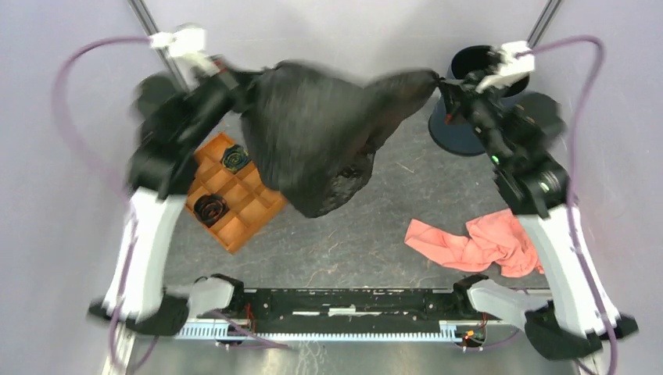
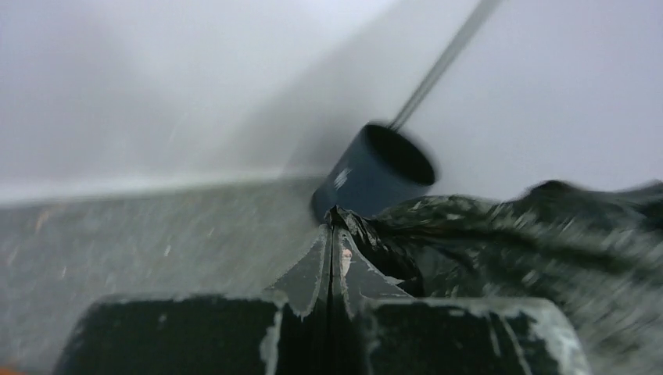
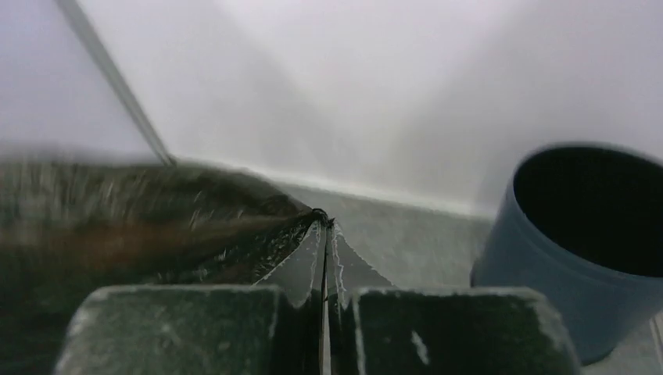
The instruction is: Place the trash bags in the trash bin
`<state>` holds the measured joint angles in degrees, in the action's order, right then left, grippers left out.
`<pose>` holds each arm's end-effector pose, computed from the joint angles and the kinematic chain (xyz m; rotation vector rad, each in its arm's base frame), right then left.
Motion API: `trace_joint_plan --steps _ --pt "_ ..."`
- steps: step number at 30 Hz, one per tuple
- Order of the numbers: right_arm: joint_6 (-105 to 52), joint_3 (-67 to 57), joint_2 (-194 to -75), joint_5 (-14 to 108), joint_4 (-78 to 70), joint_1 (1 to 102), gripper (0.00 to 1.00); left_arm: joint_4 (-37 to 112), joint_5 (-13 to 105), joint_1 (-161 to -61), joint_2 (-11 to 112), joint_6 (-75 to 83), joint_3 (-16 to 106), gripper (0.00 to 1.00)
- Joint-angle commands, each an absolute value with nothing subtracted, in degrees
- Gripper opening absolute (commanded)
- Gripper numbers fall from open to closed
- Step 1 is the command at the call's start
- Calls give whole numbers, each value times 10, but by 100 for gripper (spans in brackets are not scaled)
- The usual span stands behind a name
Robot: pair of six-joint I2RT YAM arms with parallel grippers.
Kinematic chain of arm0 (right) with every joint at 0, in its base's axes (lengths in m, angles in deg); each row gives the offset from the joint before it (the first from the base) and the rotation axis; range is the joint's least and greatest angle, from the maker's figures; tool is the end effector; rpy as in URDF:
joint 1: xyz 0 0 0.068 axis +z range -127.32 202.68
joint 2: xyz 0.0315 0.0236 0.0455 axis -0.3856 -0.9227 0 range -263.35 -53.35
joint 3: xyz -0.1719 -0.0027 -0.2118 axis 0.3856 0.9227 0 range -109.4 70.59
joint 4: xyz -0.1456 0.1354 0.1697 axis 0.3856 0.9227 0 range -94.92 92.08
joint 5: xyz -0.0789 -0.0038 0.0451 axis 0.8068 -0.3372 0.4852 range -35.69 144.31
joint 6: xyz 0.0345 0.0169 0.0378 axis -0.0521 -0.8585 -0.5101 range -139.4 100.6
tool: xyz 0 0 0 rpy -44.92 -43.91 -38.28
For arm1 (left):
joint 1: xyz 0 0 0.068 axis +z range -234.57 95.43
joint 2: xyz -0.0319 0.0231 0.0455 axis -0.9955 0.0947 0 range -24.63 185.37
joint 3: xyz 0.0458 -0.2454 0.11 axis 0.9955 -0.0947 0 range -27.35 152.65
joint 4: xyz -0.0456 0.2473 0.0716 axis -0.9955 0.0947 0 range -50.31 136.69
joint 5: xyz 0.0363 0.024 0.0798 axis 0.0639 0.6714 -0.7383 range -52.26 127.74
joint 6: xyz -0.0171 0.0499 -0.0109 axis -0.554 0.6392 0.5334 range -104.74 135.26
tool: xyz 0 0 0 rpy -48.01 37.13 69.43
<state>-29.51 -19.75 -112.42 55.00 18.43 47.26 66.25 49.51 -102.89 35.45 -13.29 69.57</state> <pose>0.1557 0.0708 0.5335 -0.1726 1.4403 0.4885 0.1453 -0.0557 0.5567 0.0486 1.4444 -0.8190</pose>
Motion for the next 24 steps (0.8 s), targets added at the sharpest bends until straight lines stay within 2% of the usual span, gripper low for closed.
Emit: trace_joint_plan --steps 1,4,6,9,13,18,24 --pt "-278 -78 -1247 615 265 445 0 874 453 -1026 602 -118 651 2" --pt "-264 104 -1205 556 210 446 0 822 414 -1025 551 -110 516 2" --pt "-252 185 -1174 494 204 447 0 826 405 -1025 518 -99 470 2" --pt "-245 245 -1099 426 218 457 0 836 434 -1026 442 -84 432 2" --pt "-255 179 -1034 401 255 456 1 833 478 -1025 348 -72 450 2" --pt "-245 108 -1027 422 293 457 0 827 468 -1025 297 -88 511 2" --pt "-257 105 -1015 396 280 457 0 773 469 -1026 244 -107 481 2"
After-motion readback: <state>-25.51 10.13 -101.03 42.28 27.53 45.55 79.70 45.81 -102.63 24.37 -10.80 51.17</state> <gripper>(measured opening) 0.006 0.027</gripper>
